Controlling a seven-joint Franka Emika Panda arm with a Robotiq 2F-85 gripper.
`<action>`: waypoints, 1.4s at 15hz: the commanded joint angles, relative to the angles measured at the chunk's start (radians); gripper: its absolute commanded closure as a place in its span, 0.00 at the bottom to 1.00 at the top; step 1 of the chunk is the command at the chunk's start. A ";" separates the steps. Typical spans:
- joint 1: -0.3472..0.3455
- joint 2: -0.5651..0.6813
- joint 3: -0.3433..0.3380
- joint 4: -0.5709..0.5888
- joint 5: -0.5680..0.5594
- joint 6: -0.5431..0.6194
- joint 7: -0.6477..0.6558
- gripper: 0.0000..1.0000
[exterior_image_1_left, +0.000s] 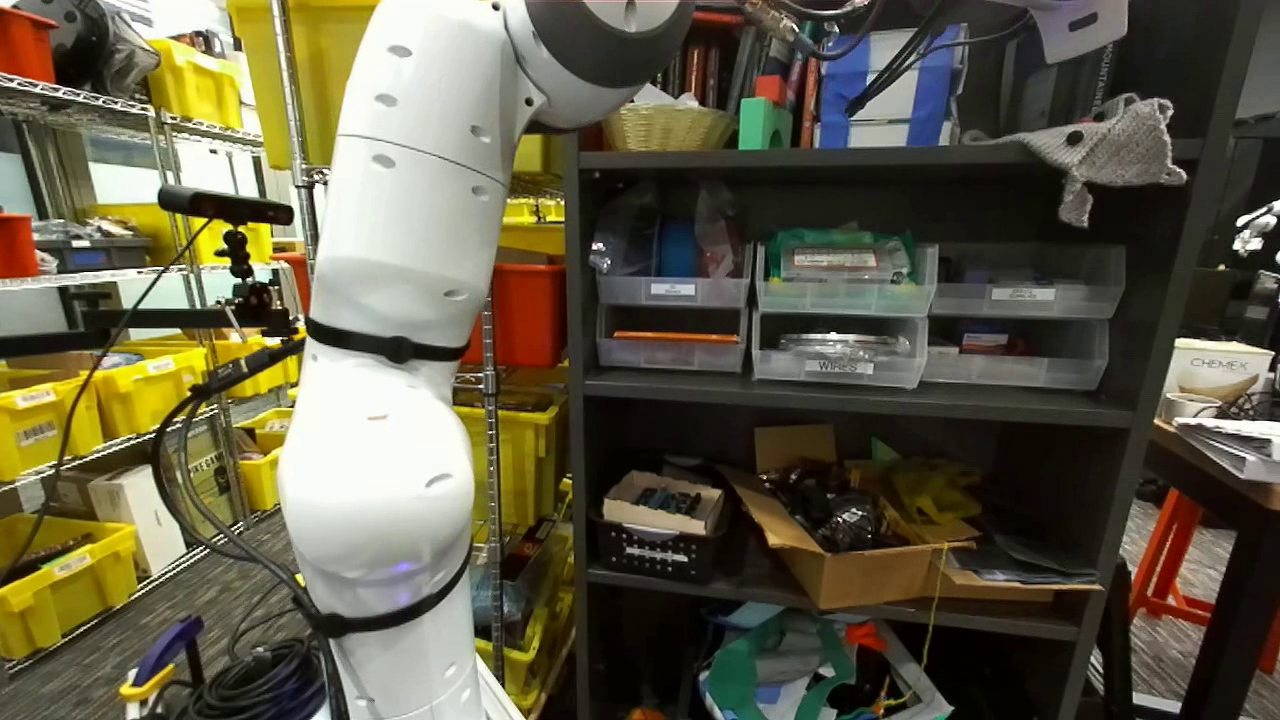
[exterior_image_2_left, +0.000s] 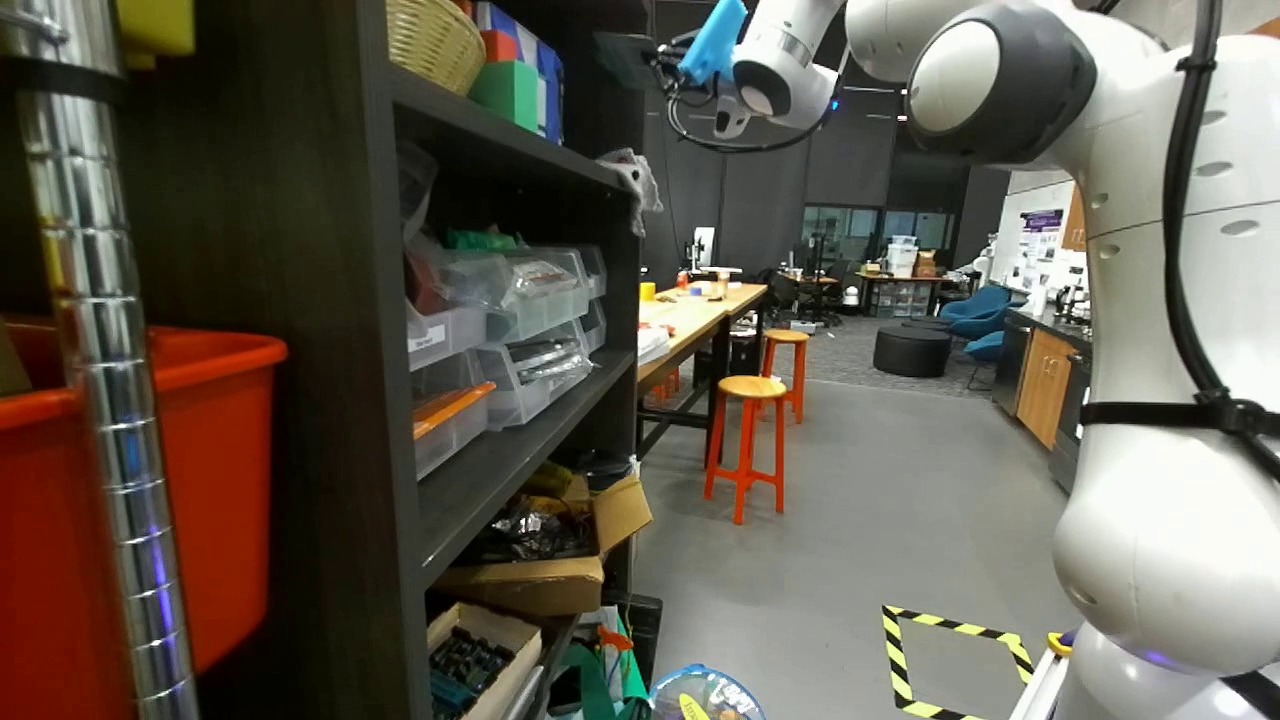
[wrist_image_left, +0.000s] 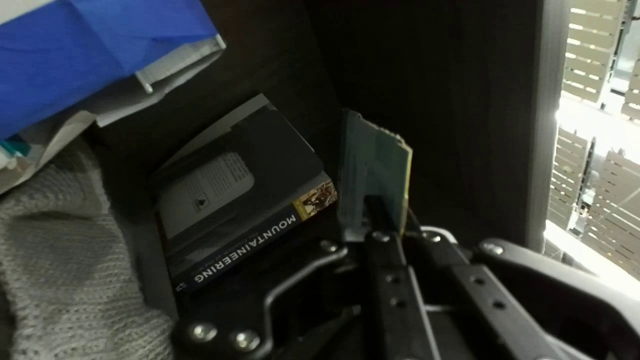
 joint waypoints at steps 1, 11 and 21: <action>0.004 -0.020 0.008 -0.029 0.006 -0.033 -0.015 0.99; 0.074 0.002 0.035 0.015 -0.072 -0.030 0.005 0.99; 0.080 -0.026 0.043 0.024 -0.225 -0.092 0.437 0.99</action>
